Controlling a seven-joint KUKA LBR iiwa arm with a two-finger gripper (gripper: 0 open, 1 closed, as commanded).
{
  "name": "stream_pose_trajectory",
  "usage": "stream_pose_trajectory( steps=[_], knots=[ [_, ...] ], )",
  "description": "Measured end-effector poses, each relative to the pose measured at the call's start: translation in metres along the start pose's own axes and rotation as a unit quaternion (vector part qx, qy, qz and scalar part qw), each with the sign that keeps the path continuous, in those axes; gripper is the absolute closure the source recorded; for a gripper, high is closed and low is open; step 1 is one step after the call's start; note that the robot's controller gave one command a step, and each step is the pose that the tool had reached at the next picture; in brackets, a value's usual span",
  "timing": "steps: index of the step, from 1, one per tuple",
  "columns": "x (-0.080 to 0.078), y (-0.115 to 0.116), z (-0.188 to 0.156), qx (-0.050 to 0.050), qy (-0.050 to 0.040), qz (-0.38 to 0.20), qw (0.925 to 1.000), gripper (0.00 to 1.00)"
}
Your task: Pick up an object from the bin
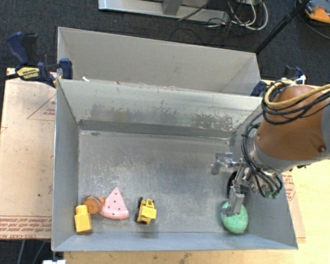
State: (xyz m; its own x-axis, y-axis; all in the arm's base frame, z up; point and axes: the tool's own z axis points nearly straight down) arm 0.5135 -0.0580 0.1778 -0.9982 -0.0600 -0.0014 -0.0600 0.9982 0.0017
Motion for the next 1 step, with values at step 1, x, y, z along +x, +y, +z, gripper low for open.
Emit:
stream_pose_trajectory(
  steps=[1],
  knots=[
    [0.0052, -0.0466, 0.0274, 0.001, -0.0003, -0.051, 0.9987, 0.00]
  ],
)
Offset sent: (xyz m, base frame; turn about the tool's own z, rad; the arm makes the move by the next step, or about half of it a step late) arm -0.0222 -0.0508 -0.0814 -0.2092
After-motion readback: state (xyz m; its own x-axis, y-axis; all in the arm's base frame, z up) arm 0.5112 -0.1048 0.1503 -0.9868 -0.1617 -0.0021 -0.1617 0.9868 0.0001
